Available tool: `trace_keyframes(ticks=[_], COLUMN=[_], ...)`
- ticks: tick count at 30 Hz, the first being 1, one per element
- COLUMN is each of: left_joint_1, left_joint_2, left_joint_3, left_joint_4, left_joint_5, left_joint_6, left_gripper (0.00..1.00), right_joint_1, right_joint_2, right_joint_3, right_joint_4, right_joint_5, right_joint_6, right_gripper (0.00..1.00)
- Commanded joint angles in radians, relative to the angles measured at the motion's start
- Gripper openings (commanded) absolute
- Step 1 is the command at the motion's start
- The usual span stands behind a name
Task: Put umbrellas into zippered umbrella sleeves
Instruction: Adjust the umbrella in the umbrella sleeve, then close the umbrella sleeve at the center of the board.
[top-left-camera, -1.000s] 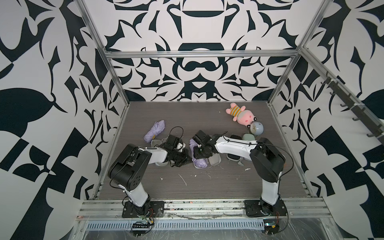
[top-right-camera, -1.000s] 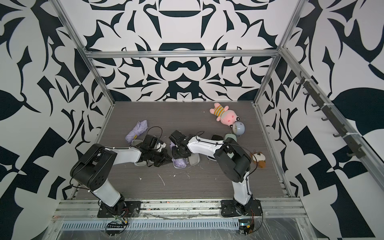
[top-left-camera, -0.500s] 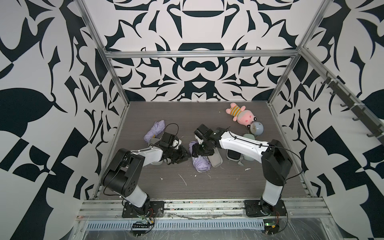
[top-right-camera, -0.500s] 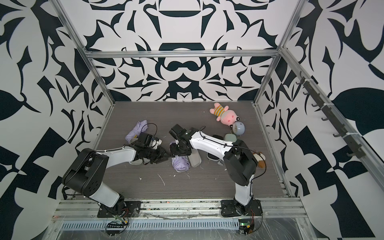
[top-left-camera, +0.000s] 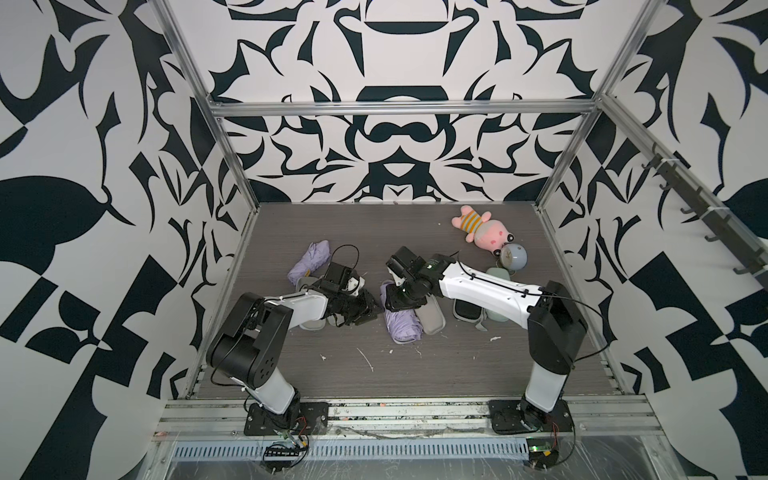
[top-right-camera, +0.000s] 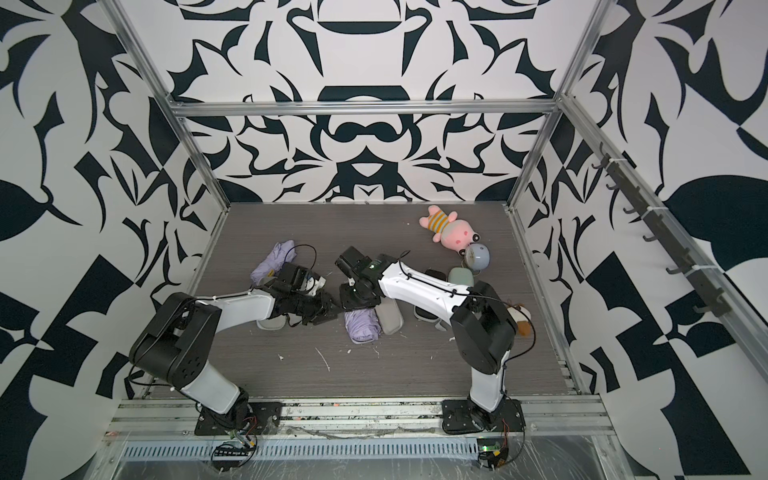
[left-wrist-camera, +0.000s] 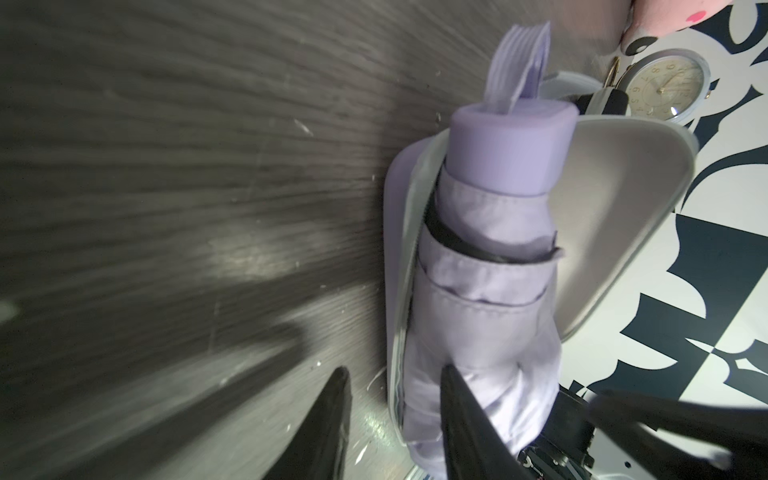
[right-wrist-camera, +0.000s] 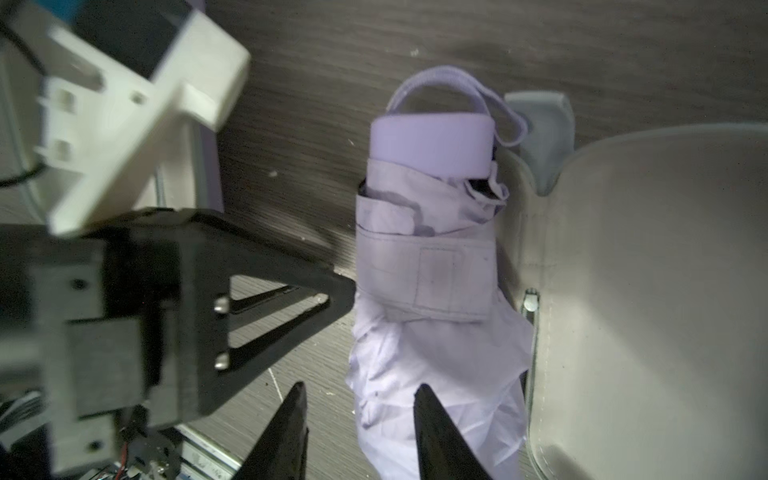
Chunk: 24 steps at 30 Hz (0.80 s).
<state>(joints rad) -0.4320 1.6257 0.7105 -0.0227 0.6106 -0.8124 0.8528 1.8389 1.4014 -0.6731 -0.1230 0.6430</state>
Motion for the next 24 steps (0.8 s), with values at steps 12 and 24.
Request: trace_keyframes(ticks=[12, 24], left_joint_1=[0.025, -0.074], left_joint_2=[-0.058, 0.024], left_joint_3=[0.009, -0.004], left_joint_4=[-0.060, 0.090], left_joint_5=[0.020, 0.000], left_joint_6=[0.006, -0.087], left_gripper=[0.51, 0.62], right_joint_1=[-0.080, -0.398], right_joint_2=[-0.176, -0.328], right_joint_3=[-0.010, -0.365], right_joint_4=[0.050, 0.172], right_joint_5=[-0.146, -0.391], right_joint_6=[-0.135, -0.201], right_gripper=[0.63, 0.79])
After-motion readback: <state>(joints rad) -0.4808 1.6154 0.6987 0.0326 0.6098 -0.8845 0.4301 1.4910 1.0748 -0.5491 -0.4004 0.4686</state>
